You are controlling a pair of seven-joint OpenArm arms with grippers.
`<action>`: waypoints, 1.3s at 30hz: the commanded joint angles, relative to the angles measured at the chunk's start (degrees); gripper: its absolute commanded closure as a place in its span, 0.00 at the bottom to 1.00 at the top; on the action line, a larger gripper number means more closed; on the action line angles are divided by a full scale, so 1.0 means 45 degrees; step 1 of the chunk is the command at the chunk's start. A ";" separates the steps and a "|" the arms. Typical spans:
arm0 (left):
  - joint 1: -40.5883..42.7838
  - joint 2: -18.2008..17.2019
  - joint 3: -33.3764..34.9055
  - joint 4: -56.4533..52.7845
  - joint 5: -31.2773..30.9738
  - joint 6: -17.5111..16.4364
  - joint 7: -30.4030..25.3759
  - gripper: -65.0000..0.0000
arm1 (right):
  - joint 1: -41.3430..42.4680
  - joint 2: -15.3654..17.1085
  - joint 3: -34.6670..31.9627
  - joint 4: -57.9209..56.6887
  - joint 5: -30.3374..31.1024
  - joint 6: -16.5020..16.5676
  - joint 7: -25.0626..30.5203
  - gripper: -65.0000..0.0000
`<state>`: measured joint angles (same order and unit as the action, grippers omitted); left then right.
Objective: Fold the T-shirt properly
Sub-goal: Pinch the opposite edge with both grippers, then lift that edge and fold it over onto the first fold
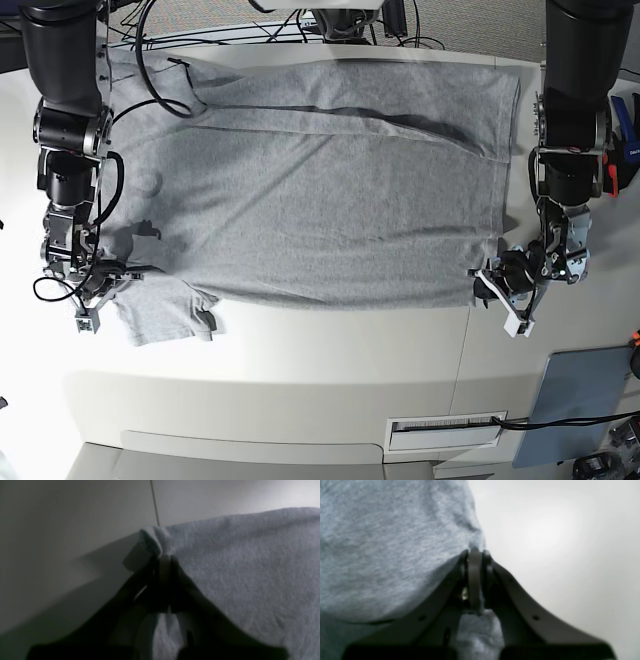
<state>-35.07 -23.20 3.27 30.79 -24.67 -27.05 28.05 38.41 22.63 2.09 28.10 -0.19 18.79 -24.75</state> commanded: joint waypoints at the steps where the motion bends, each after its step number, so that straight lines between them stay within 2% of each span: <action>1: -0.0185 -0.0102 -0.0005 0.0053 0.0238 0.0044 0.0087 1.00 | 0.0495 0.0228 0.0024 0.0636 0.0024 -0.0146 0.0296 1.00; 6: -0.0185 -0.0102 -0.0015 0.0714 0.0000 0.0044 -0.0015 1.00 | 0.0486 0.0228 0.0024 0.2501 0.0029 -0.0185 -0.0646 1.00; 10: -0.0180 -0.0102 -0.0015 0.1549 -0.0005 0.0044 0.0219 1.00 | 0.0432 0.0233 0.0024 0.3220 0.0029 -0.0758 -0.1365 1.00; 14: -0.0175 -0.0107 -0.0015 0.1841 -0.0053 0.0044 0.0335 1.00 | -0.0228 0.0233 0.0024 0.4056 0.0024 -0.0797 -0.1535 1.00; 17: -0.0121 -0.0136 -0.0019 0.1870 -0.0729 0.0034 0.0340 1.00 | -0.1205 0.0238 0.0024 0.5197 -0.0029 -0.0869 -0.1525 1.00; 21: 0.0437 -0.0131 -0.0500 0.2603 -0.1054 -0.0937 0.0340 1.00 | -0.2516 0.0306 0.0024 0.7004 -0.0418 -0.1821 -0.1496 1.00; 26: 0.1802 -0.0126 -0.2147 0.4420 -0.1987 -0.1020 0.0928 1.00 | -0.3633 0.0797 0.0029 0.8548 -0.0631 -0.2263 -0.1574 1.00; 32: 0.3167 -0.0136 -0.3385 0.5712 -0.2438 -0.2288 0.1054 1.00 | -0.4726 0.1511 0.0029 1.0044 -0.0641 -0.2788 -0.1928 1.00; 36: 0.3973 -0.0136 -0.3774 0.6465 -0.3429 -0.2346 0.1258 1.00 | -0.5493 0.1744 0.0053 1.1064 -0.0748 -0.3113 -0.2200 1.00; 39: 0.4566 -0.0136 -0.4080 0.7266 -0.3580 -0.2341 0.1481 1.00 | -0.6188 0.1739 0.0053 1.1953 -0.1195 -0.3512 -0.2351 1.00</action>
<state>-13.13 -22.70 -14.66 62.57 -39.70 -37.36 36.01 9.23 28.99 1.76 80.86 -4.89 3.99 -36.34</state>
